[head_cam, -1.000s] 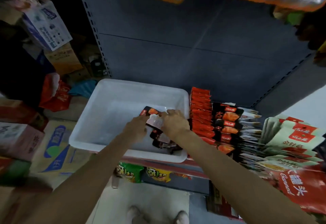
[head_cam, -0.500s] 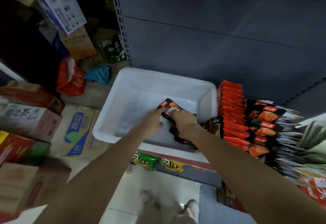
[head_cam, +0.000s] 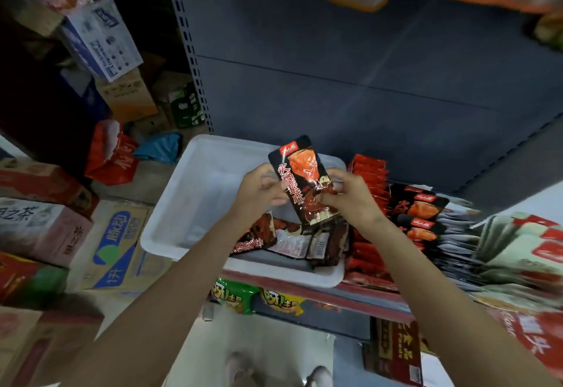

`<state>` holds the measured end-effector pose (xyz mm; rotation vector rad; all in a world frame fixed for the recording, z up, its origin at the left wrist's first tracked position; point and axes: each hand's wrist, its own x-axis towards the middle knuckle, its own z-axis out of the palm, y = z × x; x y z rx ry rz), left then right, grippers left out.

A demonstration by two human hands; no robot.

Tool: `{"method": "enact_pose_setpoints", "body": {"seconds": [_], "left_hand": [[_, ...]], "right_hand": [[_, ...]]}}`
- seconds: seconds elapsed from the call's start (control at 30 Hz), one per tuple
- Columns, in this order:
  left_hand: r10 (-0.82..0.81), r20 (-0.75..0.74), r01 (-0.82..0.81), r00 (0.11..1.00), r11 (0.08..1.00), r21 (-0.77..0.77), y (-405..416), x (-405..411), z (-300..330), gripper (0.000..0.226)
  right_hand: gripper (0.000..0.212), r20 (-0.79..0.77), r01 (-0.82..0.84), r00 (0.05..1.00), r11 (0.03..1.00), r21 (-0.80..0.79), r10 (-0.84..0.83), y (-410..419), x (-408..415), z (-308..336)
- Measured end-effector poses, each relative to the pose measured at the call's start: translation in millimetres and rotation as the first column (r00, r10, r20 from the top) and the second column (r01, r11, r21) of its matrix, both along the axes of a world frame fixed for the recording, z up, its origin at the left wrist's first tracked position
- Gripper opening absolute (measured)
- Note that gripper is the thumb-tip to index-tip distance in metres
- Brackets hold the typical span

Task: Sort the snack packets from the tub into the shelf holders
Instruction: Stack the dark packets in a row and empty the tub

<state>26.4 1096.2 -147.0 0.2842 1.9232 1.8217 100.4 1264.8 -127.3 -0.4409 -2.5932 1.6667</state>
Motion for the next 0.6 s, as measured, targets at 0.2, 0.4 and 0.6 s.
{"method": "enact_pose_setpoints", "body": {"seconds": [0.2,0.4,0.6], "left_hand": [[-0.086,-0.124,0.088,0.989,0.996,0.013,65,27,25,0.014],[-0.150,-0.352,0.126,0.924,0.988,-0.088,132,71,44,0.019],[-0.172,-0.650,0.011,0.740,0.970,-0.243,160,88,44,0.019]], "right_hand": [[0.027,-0.105,0.184,0.979,0.978,0.097,-0.174,53,43,21],[0.022,-0.187,0.415,0.909,0.851,0.322,-0.373,104,99,22],[0.011,-0.219,0.436,0.900,0.796,0.419,-0.377,125,117,24]]}}
